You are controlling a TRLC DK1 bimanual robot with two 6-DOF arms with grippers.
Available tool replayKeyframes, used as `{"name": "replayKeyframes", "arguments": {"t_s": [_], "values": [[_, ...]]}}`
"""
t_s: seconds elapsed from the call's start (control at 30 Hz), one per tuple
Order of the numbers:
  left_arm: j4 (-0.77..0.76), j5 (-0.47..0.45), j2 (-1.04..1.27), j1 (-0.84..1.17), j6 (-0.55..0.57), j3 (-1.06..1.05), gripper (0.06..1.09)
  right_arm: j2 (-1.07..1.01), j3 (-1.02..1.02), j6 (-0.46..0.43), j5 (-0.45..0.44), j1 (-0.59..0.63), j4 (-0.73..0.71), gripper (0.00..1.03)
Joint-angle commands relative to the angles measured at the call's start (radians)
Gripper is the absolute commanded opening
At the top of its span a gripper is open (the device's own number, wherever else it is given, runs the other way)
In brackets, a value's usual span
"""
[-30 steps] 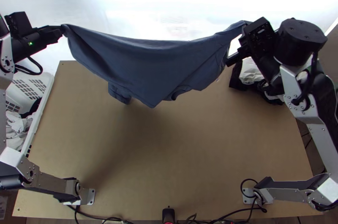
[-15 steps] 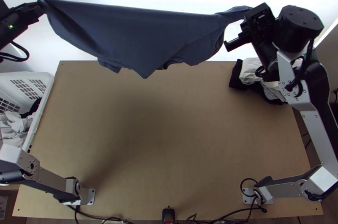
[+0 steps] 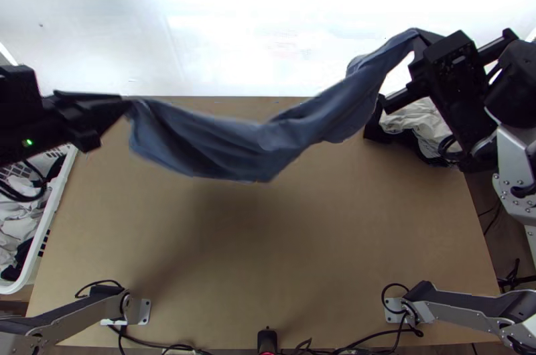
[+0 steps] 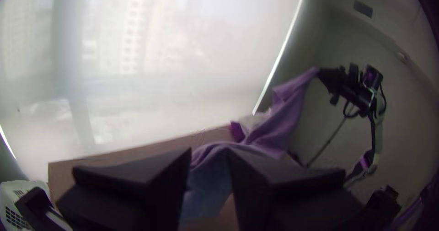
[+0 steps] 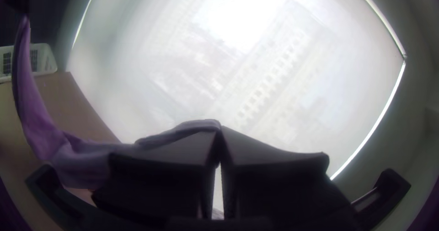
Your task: Fold the t-shirt
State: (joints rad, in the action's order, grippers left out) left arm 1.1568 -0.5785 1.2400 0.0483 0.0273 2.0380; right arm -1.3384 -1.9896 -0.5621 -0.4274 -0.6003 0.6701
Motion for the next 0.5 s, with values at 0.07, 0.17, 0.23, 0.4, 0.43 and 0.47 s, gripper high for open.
{"name": "replayKeyframes", "arguments": {"t_s": [0.07,0.17,0.23,0.4,0.43,0.47], "values": [[0.265,-0.007,-0.134,0.294,-0.079,-0.329,1.03,0.223,0.264,-0.004,-0.002,-0.038,0.169,0.03],[0.258,-0.011,-0.109,0.294,-0.061,-0.36,1.04,0.315,0.394,-0.009,-0.004,-0.035,0.2,0.03],[0.245,-0.014,-0.071,0.292,-0.053,-0.358,1.03,0.374,0.479,-0.025,-0.005,-0.018,0.201,0.03],[0.205,-0.015,0.104,0.26,-0.029,-0.343,1.03,0.516,0.663,-0.05,-0.007,0.039,0.2,0.03],[0.181,-0.015,0.139,0.262,-0.018,-0.338,1.03,0.541,0.695,-0.053,-0.007,0.05,0.2,0.03],[0.153,-0.015,0.174,0.268,-0.004,-0.329,1.03,0.562,0.724,-0.059,-0.007,0.063,0.2,0.03]]}}
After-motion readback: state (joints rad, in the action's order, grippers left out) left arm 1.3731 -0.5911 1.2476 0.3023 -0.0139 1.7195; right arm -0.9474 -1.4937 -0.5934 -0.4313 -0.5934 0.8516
